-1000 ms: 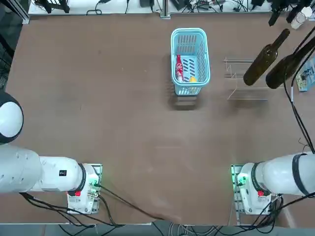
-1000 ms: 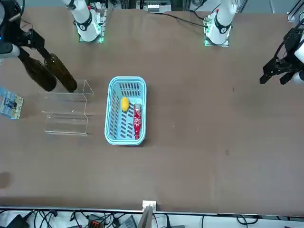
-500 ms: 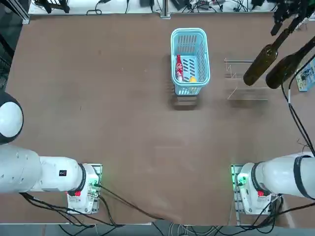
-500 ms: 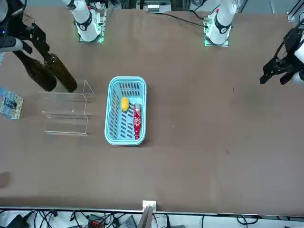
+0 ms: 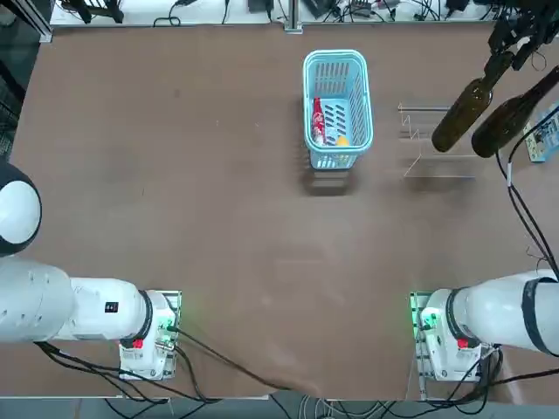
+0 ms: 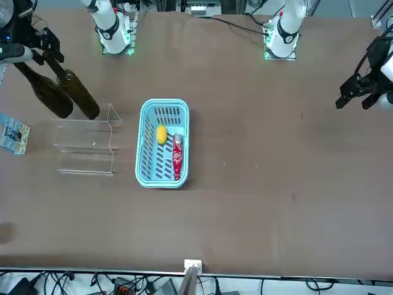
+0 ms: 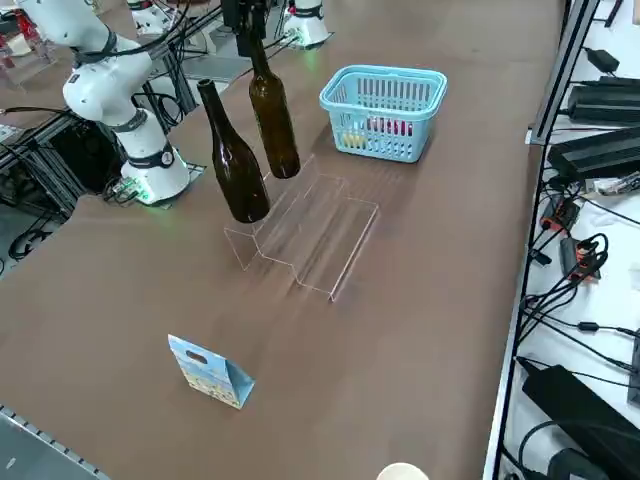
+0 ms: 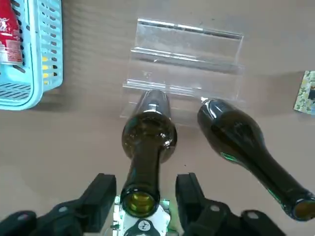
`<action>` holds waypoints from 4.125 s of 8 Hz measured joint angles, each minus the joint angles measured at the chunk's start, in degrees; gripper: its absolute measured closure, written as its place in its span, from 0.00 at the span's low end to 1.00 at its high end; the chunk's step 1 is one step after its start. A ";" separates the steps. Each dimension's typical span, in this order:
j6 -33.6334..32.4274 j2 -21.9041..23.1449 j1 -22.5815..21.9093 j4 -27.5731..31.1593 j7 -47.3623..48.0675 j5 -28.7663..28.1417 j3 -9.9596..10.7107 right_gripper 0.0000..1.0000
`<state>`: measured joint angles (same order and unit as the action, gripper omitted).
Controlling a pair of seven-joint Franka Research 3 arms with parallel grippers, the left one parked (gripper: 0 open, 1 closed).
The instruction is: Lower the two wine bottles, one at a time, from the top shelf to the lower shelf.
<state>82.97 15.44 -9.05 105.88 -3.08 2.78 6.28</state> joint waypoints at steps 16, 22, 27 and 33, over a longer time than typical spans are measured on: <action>1.61 -0.14 0.00 0.16 -0.36 0.06 -0.03 0.62; 3.12 -17.01 0.06 -18.31 -10.67 0.72 0.13 0.62; 5.67 -28.93 0.46 -28.52 -20.05 1.09 1.78 0.62; 7.91 -32.18 0.47 -25.63 -20.57 -0.95 1.80 0.62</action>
<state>90.89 -16.74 -8.58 80.25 -23.65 1.83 8.08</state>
